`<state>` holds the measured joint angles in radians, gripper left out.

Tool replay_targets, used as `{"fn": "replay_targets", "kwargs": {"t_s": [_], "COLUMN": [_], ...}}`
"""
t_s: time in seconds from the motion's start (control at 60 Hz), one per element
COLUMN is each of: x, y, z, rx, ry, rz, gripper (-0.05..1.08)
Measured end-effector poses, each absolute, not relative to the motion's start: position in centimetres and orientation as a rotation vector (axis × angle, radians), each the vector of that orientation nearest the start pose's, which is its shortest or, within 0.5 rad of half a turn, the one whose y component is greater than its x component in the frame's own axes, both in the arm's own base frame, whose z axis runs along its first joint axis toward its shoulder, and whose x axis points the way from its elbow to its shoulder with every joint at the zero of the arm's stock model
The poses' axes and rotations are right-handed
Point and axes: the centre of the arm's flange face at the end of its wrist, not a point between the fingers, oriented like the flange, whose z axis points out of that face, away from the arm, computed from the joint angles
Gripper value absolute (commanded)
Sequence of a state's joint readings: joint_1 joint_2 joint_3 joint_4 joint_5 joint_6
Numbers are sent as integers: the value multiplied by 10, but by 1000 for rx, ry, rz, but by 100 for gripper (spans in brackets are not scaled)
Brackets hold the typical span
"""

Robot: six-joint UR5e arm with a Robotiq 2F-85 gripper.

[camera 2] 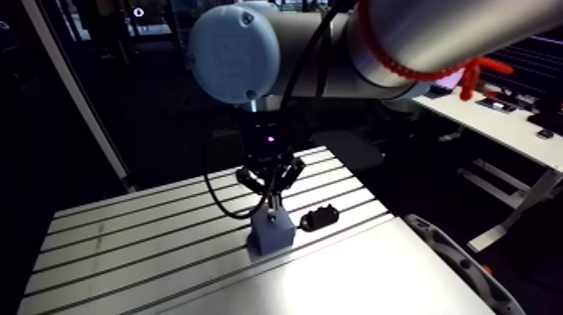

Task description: Pick up the M10 bolt and insert it into the hex recess until seated.

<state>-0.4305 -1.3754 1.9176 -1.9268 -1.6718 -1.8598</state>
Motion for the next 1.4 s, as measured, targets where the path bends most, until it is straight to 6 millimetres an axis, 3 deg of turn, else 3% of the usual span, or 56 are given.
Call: {"fn": "replay_targets", "kwargs": {"t_s": [1.4], "x": [-505], "y": [98], "z": [243], "rx": [165], "ry": [2899], "rz": [10], "gripper": [108]}}
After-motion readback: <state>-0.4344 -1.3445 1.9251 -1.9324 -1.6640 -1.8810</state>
